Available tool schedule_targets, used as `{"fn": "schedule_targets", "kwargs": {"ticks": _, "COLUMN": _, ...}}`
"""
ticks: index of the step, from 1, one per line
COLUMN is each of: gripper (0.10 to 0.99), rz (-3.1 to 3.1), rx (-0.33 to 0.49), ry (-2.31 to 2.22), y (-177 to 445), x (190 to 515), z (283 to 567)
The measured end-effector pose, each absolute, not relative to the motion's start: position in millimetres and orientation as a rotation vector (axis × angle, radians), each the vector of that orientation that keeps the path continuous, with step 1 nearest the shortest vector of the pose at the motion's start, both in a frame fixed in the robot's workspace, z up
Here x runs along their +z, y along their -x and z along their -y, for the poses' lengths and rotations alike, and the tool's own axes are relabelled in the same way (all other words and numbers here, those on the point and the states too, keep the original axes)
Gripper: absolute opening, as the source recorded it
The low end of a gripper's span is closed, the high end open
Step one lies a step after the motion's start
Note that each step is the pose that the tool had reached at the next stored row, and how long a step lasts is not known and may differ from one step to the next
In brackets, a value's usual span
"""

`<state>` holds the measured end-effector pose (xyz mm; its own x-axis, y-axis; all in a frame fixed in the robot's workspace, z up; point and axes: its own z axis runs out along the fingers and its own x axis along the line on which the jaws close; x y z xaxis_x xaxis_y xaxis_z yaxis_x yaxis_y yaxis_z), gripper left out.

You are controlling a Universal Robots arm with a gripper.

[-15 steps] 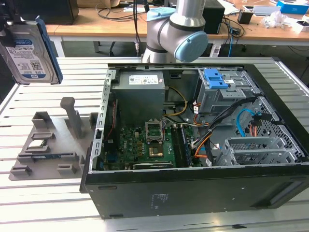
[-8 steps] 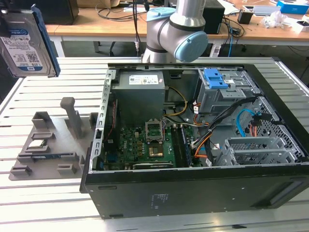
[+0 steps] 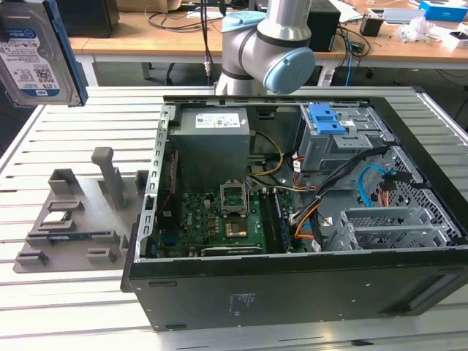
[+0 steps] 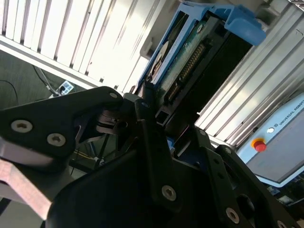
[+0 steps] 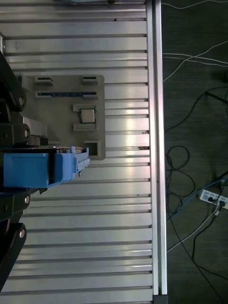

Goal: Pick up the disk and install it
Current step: 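Pick up the disk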

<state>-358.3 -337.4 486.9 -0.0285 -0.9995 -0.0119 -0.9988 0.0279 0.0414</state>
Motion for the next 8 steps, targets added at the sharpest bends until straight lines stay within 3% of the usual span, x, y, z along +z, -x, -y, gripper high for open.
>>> {"fn": "schedule_targets", "kwargs": {"ticks": 8, "gripper": 0.365, "rz": 2.238, "rx": -0.059, "ry": -2.175, "y": 358.3, "x": 517.9, "z": 336.3}}
